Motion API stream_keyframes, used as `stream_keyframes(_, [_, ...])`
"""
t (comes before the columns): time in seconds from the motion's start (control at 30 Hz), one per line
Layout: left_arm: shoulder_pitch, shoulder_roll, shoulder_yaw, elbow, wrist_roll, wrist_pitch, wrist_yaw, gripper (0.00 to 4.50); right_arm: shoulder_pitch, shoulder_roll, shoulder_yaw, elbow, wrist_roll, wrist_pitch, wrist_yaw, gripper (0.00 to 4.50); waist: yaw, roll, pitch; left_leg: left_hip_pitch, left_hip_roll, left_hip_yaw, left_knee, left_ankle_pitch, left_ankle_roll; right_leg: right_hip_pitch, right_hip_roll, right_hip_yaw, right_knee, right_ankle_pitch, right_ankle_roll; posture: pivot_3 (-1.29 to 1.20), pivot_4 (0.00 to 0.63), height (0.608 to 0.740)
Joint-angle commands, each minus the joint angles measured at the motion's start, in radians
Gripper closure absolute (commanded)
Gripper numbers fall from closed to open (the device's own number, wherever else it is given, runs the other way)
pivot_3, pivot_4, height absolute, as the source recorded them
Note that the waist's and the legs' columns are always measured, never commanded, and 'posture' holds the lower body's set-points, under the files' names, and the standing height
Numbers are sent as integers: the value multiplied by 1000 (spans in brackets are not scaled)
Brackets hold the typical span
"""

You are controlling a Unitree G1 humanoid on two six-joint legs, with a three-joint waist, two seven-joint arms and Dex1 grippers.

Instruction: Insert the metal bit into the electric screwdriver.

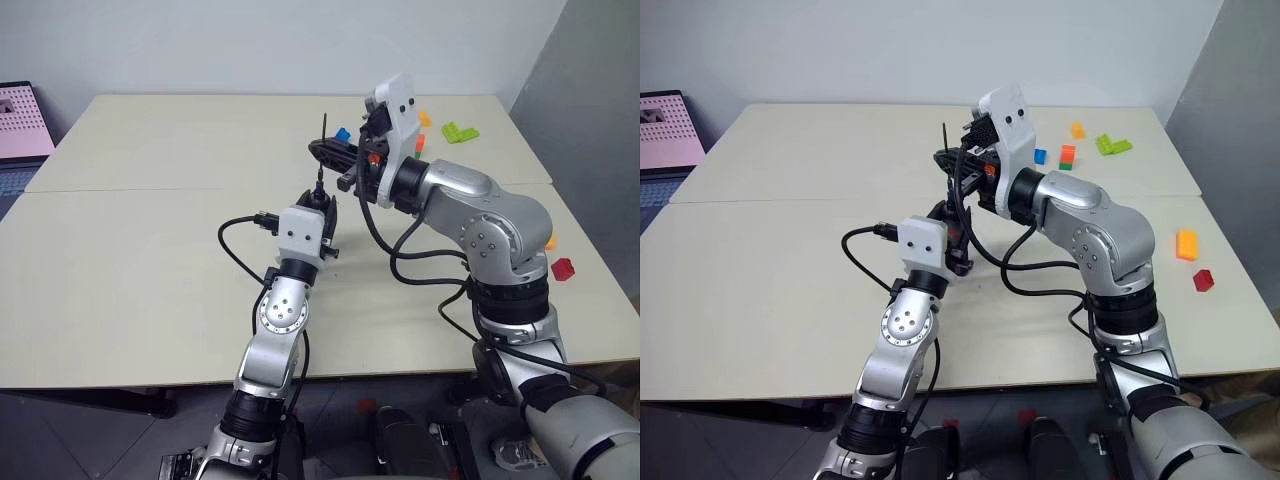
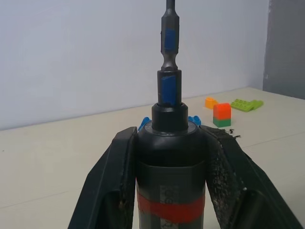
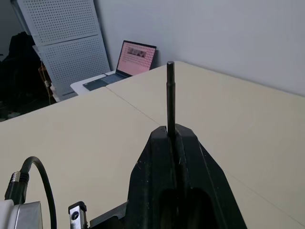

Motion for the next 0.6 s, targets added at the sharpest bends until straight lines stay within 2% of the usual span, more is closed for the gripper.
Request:
stream_keyframes(0.03, [1, 2, 11, -5, 17, 14, 4, 2859, -16, -12, 44, -30, 21, 22, 59, 4500, 0, 0, 0, 0, 0, 0, 0, 0, 0, 0, 0, 0, 0, 0, 0, 0, 150, 740])
stream_keyframes(0.57, [1, -2, 12, -2, 17, 12, 10, 2860, -7, -20, 72, -36, 17, 35, 88, 4500, 0, 0, 0, 1, 0, 0, 0, 0, 0, 0, 0, 0, 0, 1, 0, 0, 150, 740])
stream_keyframes(0.6, [1, -2, 12, -2, 17, 12, 10, 2860, -6, -20, 71, -37, 14, 30, 87, 4282, 0, 0, 0, 1, 0, 0, 0, 0, 0, 0, 0, 0, 0, 1, 0, 0, 150, 740])
